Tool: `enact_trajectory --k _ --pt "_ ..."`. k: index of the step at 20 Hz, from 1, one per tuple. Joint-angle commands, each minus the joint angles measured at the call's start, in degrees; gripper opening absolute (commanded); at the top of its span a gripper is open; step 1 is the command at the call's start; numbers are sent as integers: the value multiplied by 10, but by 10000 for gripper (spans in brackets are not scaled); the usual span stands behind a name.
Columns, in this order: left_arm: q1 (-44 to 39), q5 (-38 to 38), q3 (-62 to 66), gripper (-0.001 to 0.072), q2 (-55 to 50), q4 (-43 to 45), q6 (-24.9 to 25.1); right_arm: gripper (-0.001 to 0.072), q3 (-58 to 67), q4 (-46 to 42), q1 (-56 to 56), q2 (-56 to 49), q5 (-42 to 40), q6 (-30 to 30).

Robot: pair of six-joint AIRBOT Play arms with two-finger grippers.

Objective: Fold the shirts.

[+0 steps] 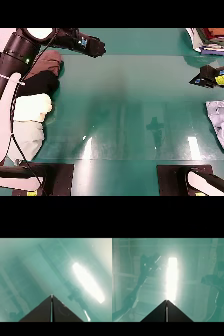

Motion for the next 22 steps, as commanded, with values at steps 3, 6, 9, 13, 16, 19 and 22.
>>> enact_trajectory --k 3,6,9,13,16,19,22 --pt "0 23 0 26 0 0 0 19 0 0 1 0 -1 0" --pt "0 36 0 25 0 0 0 19 0 0 1 0 -1 0" --pt "0 44 0 26 0 0 0 19 0 0 1 0 -1 0" --pt "0 45 0 26 0 0 0 19 0 0 1 0 1 0" --pt "0 76 0 26 0 -1 1 19 0 0 1 0 1 0" --pt "0 101 0 333 -1 93 30 19 0 0 1 0 1 0" --pt "28 102 0 509 -12 302 -81 19 0 0 1 0 0 0"
